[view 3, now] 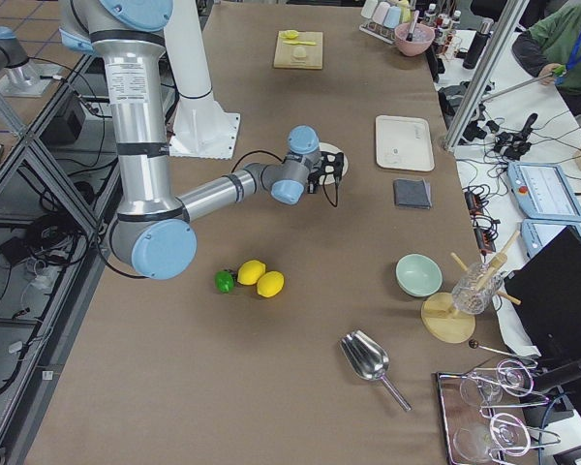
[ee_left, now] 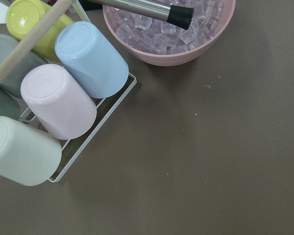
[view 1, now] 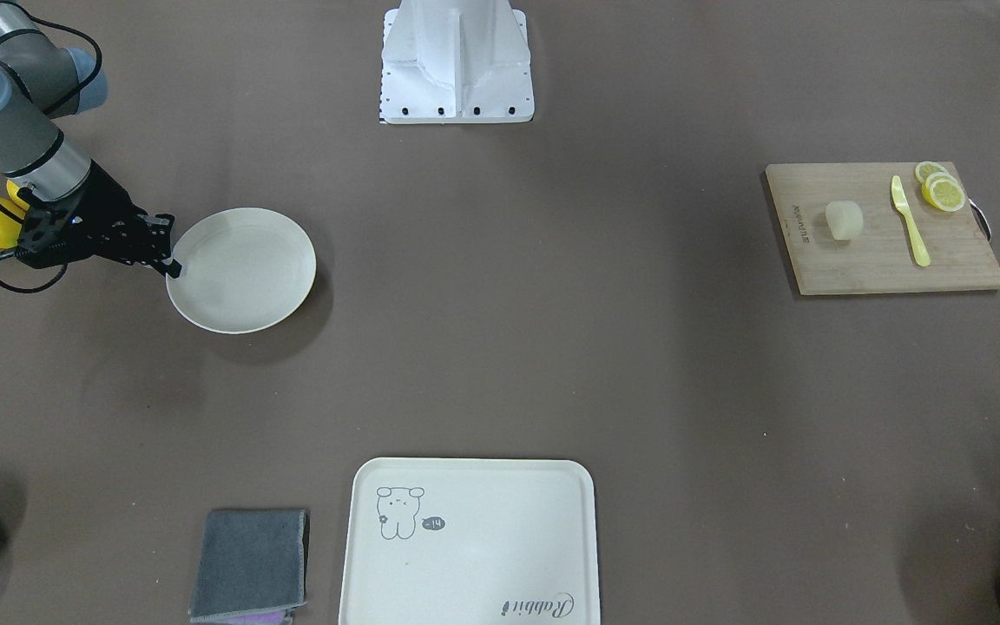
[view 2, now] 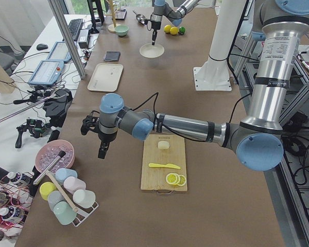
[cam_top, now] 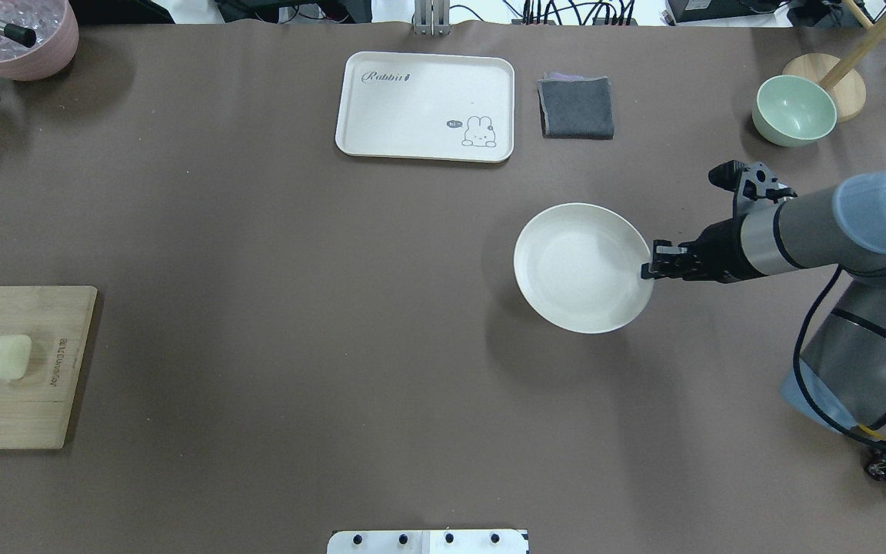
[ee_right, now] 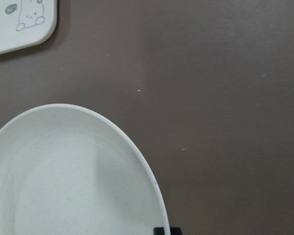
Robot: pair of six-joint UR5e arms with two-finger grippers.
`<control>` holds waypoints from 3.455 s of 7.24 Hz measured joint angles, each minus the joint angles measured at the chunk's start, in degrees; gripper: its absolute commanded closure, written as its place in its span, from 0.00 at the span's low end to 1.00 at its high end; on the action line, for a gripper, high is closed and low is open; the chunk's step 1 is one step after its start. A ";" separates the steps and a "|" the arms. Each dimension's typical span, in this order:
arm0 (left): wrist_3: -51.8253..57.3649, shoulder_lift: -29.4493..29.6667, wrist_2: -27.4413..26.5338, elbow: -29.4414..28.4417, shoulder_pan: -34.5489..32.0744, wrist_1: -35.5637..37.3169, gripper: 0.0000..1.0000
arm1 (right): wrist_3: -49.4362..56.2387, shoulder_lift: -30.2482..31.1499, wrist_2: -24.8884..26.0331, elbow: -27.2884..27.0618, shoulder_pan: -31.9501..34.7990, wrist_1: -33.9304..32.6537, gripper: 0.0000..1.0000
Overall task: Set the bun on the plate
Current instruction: 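Grip the plate rim with the right gripper and slide it toward the tray, then release the plate and lift the right gripper while the left gripper grasps the bun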
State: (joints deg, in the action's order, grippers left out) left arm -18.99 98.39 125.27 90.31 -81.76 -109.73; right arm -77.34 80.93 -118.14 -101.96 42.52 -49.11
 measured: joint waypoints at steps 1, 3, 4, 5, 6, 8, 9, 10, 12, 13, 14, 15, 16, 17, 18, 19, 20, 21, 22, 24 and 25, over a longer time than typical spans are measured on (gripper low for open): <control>-0.02 0.25 0.17 0.65 0.46 -0.91 0.00 | -1.44 -3.43 1.26 -0.11 -1.10 -3.47 1.00; -0.77 0.03 0.33 1.06 1.46 -3.88 0.00 | -2.74 -7.01 4.91 0.16 -4.18 -5.99 1.00; -3.59 0.13 0.57 1.31 2.08 -4.45 0.00 | -2.93 -8.66 7.32 0.44 -6.10 -7.55 1.00; -9.14 -0.15 1.05 2.36 2.74 -5.74 0.00 | -3.12 -10.51 9.70 0.73 -8.00 -9.66 1.00; -14.48 -0.75 1.44 3.66 3.77 -7.62 0.00 | -3.87 -12.62 11.77 1.34 -9.75 -11.55 1.00; -18.67 -1.27 1.58 5.19 5.87 -9.17 0.00 | -6.11 -18.17 14.63 4.99 -11.79 -14.06 1.00; -20.04 -1.38 1.58 6.06 7.00 -9.33 0.00 | -6.45 -19.73 15.24 6.68 -12.09 -14.51 0.85; -23.17 -1.64 1.37 7.64 8.99 -9.36 0.00 | -6.48 -20.33 15.68 7.47 -12.19 -14.62 0.01; -33.19 -4.42 -0.07 13.31 16.00 -9.37 0.01 | -6.43 -20.92 16.67 8.22 -12.20 -14.50 0.00; -35.66 -7.09 -1.70 16.00 19.42 -9.41 0.01 | -6.50 -21.32 16.90 8.25 -11.88 -14.57 0.00; -36.55 -10.66 -3.51 18.30 22.29 -9.53 0.01 | -6.47 -21.48 16.66 8.10 -10.81 -14.62 0.00; -36.61 -14.45 -5.29 19.74 24.39 -10.54 0.01 | -6.37 -21.52 15.86 7.94 -9.41 -14.66 0.00; -36.53 -18.49 -6.71 20.05 25.95 -13.61 0.02 | -6.23 -21.56 14.61 7.70 -7.91 -14.75 0.00; -36.48 -22.23 -7.42 19.75 27.05 -17.78 0.09 | -6.03 -21.59 13.24 7.42 -6.56 -14.84 0.00; -36.52 -24.68 -8.43 18.98 28.41 -21.08 0.17 | -5.82 -21.59 12.36 7.29 -5.69 -14.91 0.00; -36.63 -25.74 -10.07 17.71 30.22 -23.34 0.17 | -5.70 -21.58 11.99 7.25 -5.23 -14.94 0.00; -36.81 -26.13 -11.64 16.34 32.07 -24.91 0.15 | -5.65 -21.55 11.90 7.29 -5.05 -14.94 0.00; -36.95 -26.21 -12.95 15.19 33.71 -25.82 0.15 | -5.63 -21.50 11.93 7.44 -5.02 -14.90 0.00; -37.03 -26.22 -13.69 14.61 35.05 -26.37 0.15 | -5.63 -21.46 11.95 7.51 -5.00 -14.88 0.00; -37.16 -26.23 -14.07 14.29 36.96 -27.20 0.22 | -5.65 -21.40 11.93 7.54 -4.93 -14.87 0.00; -37.12 -26.23 -14.14 14.18 37.78 -27.40 0.34 | -5.68 -21.37 11.97 7.53 -4.94 -14.87 0.00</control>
State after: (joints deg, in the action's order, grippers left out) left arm -56.11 72.16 111.14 104.50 -43.97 -137.13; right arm -83.03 59.56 -106.17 -94.42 37.58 -63.98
